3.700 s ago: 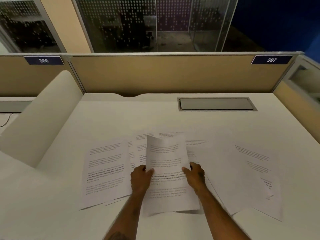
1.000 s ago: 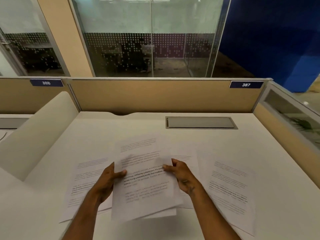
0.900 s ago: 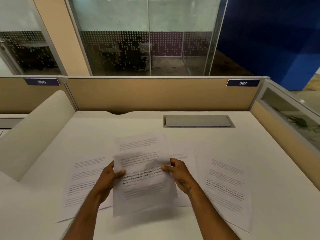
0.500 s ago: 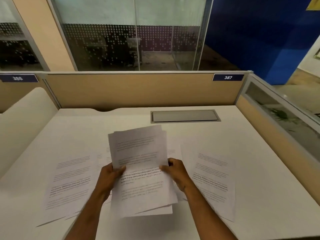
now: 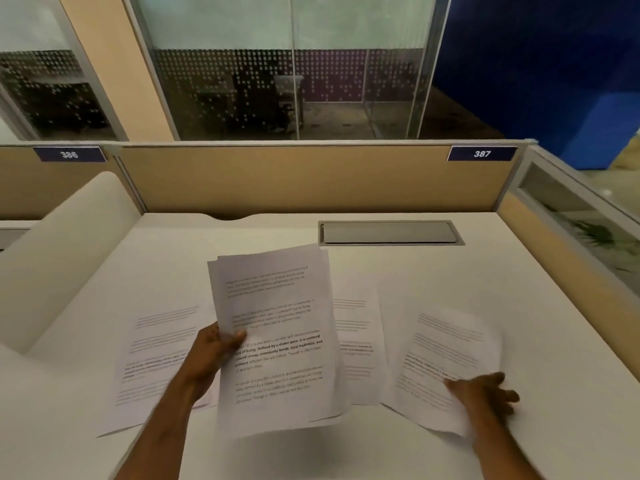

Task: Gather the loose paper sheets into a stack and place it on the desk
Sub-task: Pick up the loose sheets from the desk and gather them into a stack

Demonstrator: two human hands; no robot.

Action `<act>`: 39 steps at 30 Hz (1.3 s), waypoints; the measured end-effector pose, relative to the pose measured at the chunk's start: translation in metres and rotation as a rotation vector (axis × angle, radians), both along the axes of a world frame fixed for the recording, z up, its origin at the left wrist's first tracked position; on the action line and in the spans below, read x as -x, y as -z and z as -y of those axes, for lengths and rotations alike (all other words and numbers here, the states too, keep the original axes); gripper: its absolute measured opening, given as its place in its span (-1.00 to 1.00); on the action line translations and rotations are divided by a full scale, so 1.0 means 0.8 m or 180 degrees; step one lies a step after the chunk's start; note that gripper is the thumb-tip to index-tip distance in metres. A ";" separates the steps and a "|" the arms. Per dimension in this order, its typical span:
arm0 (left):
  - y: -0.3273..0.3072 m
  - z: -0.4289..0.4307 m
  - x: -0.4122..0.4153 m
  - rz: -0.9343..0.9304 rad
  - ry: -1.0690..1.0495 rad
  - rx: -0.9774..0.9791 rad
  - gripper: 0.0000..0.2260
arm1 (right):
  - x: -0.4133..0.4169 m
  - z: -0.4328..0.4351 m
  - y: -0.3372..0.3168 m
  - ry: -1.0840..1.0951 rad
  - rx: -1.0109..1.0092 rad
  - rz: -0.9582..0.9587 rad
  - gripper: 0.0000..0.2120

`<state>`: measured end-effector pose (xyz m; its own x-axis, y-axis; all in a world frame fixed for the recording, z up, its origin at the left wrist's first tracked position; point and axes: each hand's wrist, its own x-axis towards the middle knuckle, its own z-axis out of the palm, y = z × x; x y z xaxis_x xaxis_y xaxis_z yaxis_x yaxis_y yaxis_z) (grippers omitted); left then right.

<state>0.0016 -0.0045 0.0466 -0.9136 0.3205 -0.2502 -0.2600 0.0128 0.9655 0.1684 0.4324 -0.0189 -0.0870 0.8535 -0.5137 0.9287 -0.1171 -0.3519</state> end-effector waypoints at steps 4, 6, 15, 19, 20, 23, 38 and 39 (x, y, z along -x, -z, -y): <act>0.000 0.029 0.000 0.0007 -0.0074 0.0025 -0.77 | -0.008 -0.019 -0.001 0.0568 0.0357 -0.0378 -0.06; -0.002 0.044 0.003 -0.0013 -0.0133 0.0011 -0.77 | -0.018 -0.028 -0.003 0.0688 0.0460 -0.0590 -0.26; -0.011 0.115 0.037 -0.0016 -0.0268 -0.0065 -0.78 | -0.020 -0.038 -0.105 0.0425 0.0669 -0.2800 -0.57; -0.014 0.142 0.050 0.0009 -0.0168 -0.0103 -0.77 | 0.009 0.013 -0.142 -0.0021 0.1362 -0.3333 -0.75; -0.015 0.148 0.052 0.0015 -0.0150 -0.0099 -0.76 | 0.021 0.028 -0.141 -0.0187 0.1423 -0.3299 -0.75; -0.014 0.158 0.056 0.0020 -0.0140 -0.0073 -0.78 | 0.062 0.074 -0.109 -0.0448 0.1431 -0.2954 -0.68; 0.003 0.152 0.063 0.0112 -0.0279 0.0047 -0.76 | 0.141 0.170 0.007 -0.1116 -0.0141 -0.0546 -0.30; 0.004 0.152 0.063 0.0116 -0.0285 0.0054 -0.76 | 0.142 0.167 0.007 -0.0983 -0.0004 -0.0658 -0.25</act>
